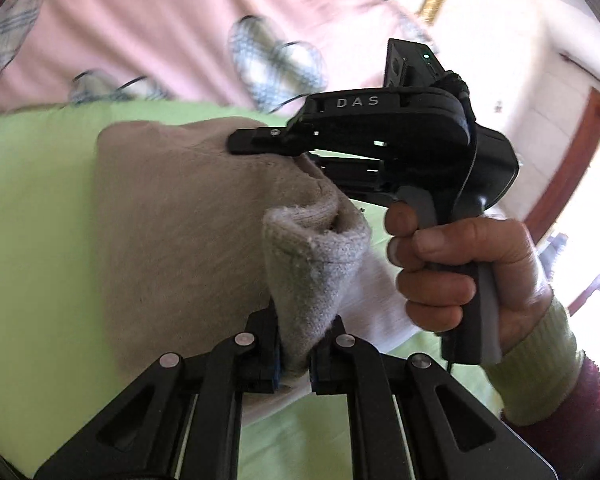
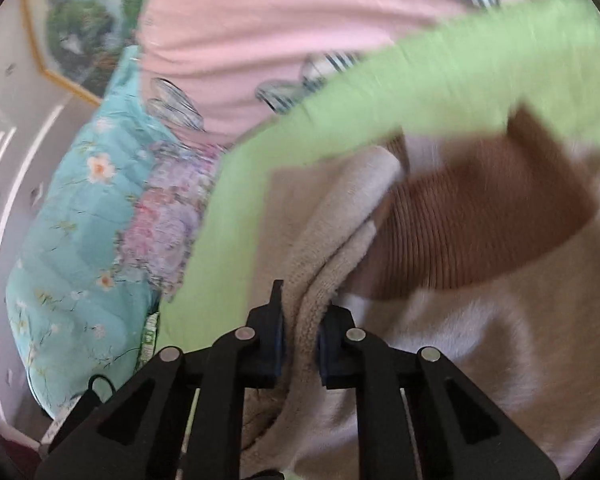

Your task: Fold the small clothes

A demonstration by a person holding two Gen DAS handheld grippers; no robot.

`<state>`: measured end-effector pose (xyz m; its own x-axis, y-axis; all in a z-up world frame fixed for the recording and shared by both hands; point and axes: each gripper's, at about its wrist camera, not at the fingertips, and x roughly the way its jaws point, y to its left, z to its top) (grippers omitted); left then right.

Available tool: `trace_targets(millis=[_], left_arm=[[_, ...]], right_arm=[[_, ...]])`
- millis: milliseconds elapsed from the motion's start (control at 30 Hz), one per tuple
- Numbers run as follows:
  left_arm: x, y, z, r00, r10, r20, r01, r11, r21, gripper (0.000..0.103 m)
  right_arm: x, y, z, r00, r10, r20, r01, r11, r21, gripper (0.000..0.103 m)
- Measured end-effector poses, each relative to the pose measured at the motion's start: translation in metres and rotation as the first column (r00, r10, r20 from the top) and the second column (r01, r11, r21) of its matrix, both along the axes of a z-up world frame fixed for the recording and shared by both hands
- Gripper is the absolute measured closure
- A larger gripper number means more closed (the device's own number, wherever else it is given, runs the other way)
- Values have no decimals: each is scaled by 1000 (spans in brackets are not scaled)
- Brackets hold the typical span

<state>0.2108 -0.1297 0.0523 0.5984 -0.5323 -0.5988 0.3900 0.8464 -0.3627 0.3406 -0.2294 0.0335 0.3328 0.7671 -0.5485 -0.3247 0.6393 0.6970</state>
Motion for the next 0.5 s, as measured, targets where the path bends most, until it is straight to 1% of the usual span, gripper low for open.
trace_targets(millis=[67,133,233,367,467,500], left_arm=[[5,-20,3,999,-33,7,33,999,-10,95],[11,-40,-5,998,-63,-6,63,998,-24,95],[20,-66,-28,991,-123,-57,120,991,-54,95],[26,-87,-51,982,-161,-95,160,987,-14,95],[29,-92,-66,979,-160,-123,162,987,7,95],[30,-91,-68,979,-157,-129,159,987,5,95]], right_arm=[[-1,-21,13,999,-17,31,17,1000,-6,89],[-2,-47,13,998,-47,37,48,998,-32,89],[-3,-81,-7,995,-100,9,100,990,-103,89],[-3,-113,-38,989,-142,-41,135,980,-145,89],[-1,-117,-54,988,-143,-62,130,974,-186,89],[0,-118,-58,988,-140,-60,127,975,-185,89]])
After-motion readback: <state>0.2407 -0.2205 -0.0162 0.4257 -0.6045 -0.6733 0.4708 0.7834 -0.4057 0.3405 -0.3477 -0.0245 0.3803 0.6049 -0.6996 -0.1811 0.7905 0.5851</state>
